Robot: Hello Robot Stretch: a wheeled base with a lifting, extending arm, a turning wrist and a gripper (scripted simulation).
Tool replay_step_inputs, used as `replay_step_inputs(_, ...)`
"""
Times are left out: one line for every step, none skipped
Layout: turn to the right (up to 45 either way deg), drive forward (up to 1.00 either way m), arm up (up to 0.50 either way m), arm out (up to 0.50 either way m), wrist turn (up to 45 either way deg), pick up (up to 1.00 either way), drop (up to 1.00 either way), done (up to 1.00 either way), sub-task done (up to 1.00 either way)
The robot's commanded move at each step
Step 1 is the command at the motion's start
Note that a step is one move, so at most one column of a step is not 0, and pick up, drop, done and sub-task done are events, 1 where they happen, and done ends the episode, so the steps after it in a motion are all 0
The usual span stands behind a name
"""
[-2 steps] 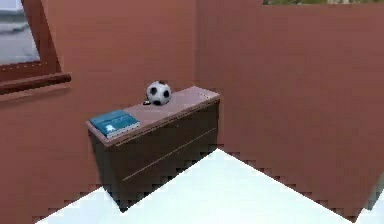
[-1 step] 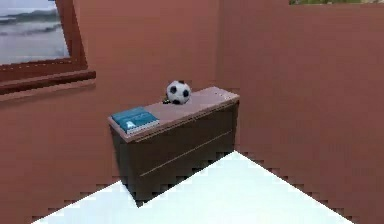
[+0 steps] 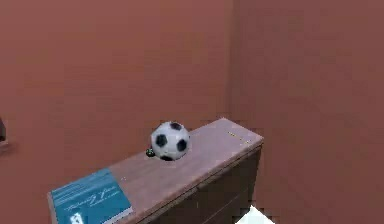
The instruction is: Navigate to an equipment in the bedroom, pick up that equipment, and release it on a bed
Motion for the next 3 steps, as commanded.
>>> replay_step_inputs(-45.0, 0.00, 0.00, 0.00, 0.0, 0.00, 0.00, 0.00, 0.00)
replay_step_inputs(-45.0, 0.00, 0.00, 0.00, 0.0, 0.00, 0.00, 0.00, 0.00)
replay_step_inputs(45.0, 0.00, 0.00, 0.00, 0.0, 0.00, 0.00, 0.00, 0.00)
